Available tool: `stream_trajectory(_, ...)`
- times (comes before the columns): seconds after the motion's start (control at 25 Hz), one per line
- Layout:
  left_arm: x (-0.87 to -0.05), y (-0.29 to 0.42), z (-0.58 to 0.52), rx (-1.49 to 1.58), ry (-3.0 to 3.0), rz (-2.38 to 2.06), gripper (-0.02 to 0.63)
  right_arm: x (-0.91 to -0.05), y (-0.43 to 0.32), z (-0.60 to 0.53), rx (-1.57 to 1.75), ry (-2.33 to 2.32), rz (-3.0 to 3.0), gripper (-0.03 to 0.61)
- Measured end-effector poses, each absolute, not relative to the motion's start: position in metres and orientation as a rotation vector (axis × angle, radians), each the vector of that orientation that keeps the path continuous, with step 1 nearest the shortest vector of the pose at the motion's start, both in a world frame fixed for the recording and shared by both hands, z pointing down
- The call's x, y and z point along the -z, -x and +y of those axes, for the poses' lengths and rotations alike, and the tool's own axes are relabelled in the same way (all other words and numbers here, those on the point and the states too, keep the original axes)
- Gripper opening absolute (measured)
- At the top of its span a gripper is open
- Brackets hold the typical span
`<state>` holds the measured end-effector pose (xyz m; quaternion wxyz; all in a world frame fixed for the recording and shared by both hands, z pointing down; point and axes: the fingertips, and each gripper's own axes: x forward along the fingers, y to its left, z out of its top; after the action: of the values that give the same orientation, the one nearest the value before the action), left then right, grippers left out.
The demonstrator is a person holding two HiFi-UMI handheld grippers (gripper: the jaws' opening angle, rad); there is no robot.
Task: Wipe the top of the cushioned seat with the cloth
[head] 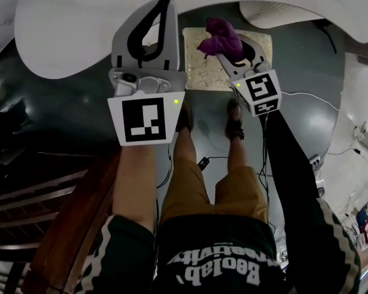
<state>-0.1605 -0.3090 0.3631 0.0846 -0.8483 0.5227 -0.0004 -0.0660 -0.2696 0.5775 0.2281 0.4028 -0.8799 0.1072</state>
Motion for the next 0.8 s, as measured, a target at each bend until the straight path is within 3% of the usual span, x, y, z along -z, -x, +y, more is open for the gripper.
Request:
stream_trajectory(0.6,-0.383,0.177,-0.322,0.03,2.521,1.625,0.014,-0.747,0.119,-0.286,-0.389,-0.761,-2.106,0.195)
stream_trajectory(0.8,-0.385,0.172,-0.326,0.034,2.517,1.626,0.014,-0.782,0.09,-0.274,-0.479,-0.747,-1.948,0.19)
